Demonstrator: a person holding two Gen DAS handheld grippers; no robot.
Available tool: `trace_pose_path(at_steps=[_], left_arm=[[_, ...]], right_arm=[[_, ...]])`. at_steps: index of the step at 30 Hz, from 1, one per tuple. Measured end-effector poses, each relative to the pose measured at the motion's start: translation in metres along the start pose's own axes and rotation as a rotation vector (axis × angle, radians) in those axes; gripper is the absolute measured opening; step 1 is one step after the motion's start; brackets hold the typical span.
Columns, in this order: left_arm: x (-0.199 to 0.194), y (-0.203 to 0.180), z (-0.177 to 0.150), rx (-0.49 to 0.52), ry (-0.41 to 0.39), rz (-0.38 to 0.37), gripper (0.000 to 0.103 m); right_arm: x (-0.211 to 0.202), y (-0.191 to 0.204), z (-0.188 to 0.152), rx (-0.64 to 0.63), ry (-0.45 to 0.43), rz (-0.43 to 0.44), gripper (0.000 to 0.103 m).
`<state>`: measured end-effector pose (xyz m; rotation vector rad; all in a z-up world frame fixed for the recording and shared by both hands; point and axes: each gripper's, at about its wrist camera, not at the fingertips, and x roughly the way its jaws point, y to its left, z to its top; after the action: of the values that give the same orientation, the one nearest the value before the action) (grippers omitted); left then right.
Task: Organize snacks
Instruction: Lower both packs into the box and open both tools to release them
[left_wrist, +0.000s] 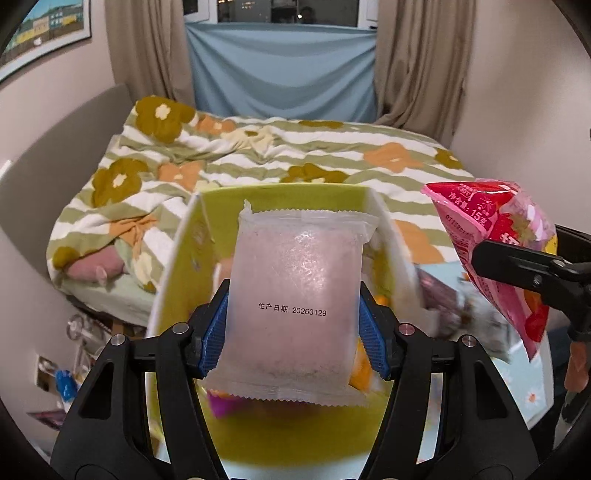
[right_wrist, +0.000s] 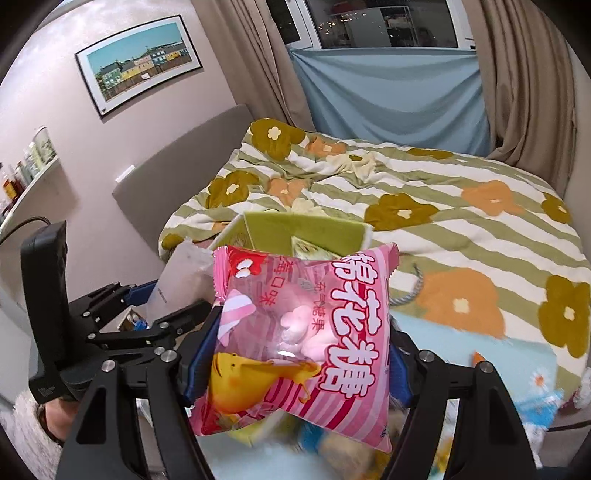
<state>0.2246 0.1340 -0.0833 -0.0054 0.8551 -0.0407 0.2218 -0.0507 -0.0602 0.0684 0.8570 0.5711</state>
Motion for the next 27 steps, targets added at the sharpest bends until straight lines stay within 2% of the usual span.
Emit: trace_pose_path(at_steps=[7, 14, 15, 16, 17, 18, 22, 27], left_arm=[[0.076, 0.041, 0.032, 0.020, 0.082, -0.045, 0.062], [0.123, 0.048, 0.038, 0.037, 0.160, -0.048, 0.062], [0.125, 0.048, 0.037, 0.040, 0.165, -0.045, 0.067], [0.126, 0.047, 0.036, 0.048, 0.167, -0.042, 0.086], [0.125, 0.046, 0.034, 0.056, 0.164, -0.032, 0.098], [0.119, 0.045, 0.031, 0.061, 0.144, -0.018, 0.103], [0.103, 0.044, 0.018, 0.060, 0.148, 0.000, 0.103], [0.074, 0.048, -0.002, 0.003, 0.156, 0.013, 0.103]], right_arm=[[0.063, 0.015, 0.031, 0.081, 0.036, -0.038, 0.071], [0.092, 0.009, 0.038, 0.150, 0.071, -0.078, 0.071], [0.095, 0.008, 0.039, 0.152, 0.077, -0.081, 0.071], [0.096, 0.008, 0.040, 0.154, 0.082, -0.084, 0.071], [0.097, 0.007, 0.040, 0.155, 0.085, -0.085, 0.071], [0.098, 0.007, 0.040, 0.154, 0.088, -0.085, 0.071], [0.100, 0.008, 0.042, 0.142, 0.092, -0.077, 0.071], [0.099, 0.007, 0.041, 0.130, 0.103, -0.055, 0.071]])
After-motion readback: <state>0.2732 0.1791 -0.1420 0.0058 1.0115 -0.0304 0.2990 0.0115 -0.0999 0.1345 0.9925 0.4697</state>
